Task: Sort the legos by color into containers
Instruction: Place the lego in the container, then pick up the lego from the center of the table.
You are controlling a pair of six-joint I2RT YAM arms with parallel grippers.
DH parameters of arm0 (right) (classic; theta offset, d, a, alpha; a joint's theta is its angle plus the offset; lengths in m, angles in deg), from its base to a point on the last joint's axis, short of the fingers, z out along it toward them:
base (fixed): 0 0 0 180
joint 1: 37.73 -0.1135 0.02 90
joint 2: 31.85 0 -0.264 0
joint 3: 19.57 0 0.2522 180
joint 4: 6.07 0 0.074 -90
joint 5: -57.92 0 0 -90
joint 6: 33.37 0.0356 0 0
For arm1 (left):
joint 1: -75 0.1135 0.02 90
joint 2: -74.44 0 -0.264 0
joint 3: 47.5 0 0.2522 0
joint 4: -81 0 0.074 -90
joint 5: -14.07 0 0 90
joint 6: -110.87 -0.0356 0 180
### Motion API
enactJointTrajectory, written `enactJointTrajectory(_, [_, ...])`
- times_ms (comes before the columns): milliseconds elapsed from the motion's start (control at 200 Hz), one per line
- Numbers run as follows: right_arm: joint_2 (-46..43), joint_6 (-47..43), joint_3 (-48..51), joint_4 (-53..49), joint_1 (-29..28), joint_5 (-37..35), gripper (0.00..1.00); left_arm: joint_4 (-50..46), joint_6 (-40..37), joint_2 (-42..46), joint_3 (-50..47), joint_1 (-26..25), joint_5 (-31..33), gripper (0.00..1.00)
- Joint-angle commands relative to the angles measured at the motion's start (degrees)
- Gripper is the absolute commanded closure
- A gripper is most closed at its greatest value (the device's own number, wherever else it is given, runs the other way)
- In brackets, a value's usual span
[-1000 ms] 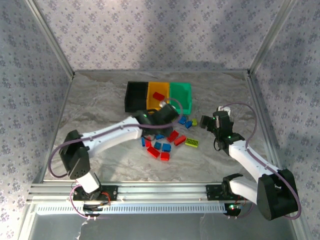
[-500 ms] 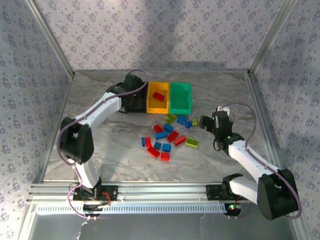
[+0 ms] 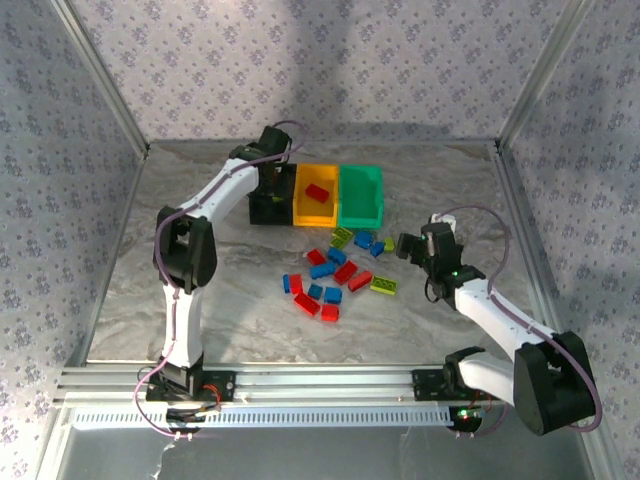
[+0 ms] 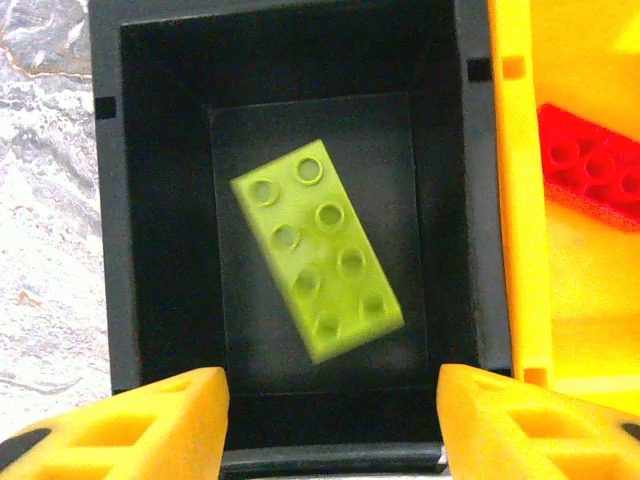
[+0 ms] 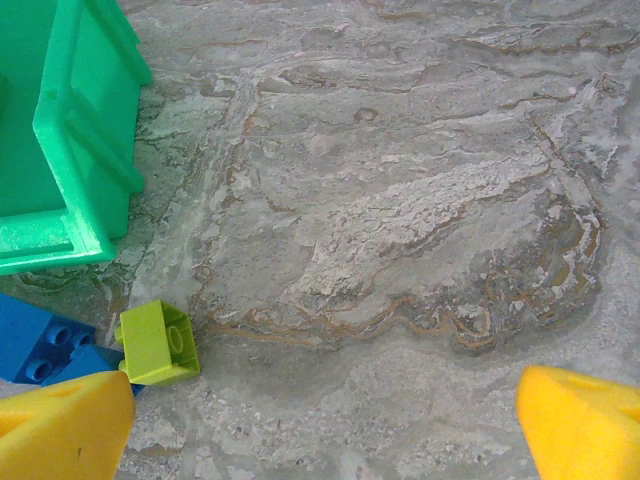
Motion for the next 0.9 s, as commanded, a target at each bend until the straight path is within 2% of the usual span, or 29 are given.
enactJointTrajectory(0, [0.23,0.56,-0.72,-0.34,-0.45,-0.38,0.0,-1.51,-0.74,3.06,-0.93,-0.46,-0.6,0.37])
enactJointTrajectory(120, [0.17,0.56,-0.88,-0.5,-0.52,-0.15,0.0,1.43,-1.05,8.81,-6.78,-1.3,0.36,0.37])
enactJointTrajectory(355, [1.95,0.4,-0.73,1.62,-1.68,2.81,0.01,12.86,-0.38,23.97,-26.5,-3.2,-1.43,0.37])
enactJointTrajectory(575, [6.06,-2.69,-2.62,4.05,-6.38,5.01,0.06,23.95,1.64,35.8,-44.64,-4.26,-4.3,0.37])
enactJointTrajectory(720, [10.56,-7.24,-5.06,6.32,-8.62,11.4,0.08,28.45,1.87,40.06,-51.89,-4.52,-6.6,0.37])
enactJointTrajectory(895, [18.92,-10.36,-12.88,1.62,-8.94,21.19,0.18,32.23,1.89,42.88,-57.53,-4.73,-8.37,0.37])
